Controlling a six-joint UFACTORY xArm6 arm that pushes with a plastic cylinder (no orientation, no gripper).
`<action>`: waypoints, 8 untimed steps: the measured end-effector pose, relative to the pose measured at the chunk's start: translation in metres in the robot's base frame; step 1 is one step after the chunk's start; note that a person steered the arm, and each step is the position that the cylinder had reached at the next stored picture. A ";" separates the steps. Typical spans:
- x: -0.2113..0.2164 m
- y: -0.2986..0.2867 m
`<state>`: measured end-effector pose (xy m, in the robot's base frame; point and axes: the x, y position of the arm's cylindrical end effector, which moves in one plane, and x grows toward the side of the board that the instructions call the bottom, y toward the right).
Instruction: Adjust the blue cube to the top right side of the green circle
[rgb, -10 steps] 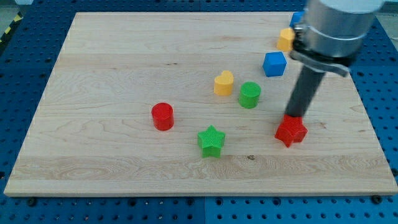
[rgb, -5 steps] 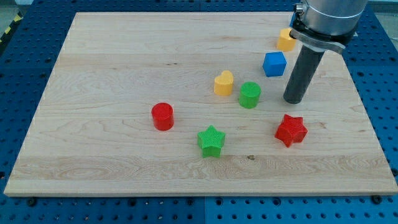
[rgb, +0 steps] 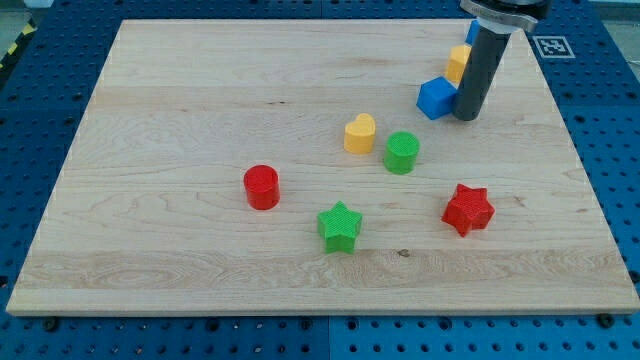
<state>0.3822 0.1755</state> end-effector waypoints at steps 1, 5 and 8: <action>-0.001 0.000; -0.017 0.036; -0.035 0.019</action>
<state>0.3477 0.1943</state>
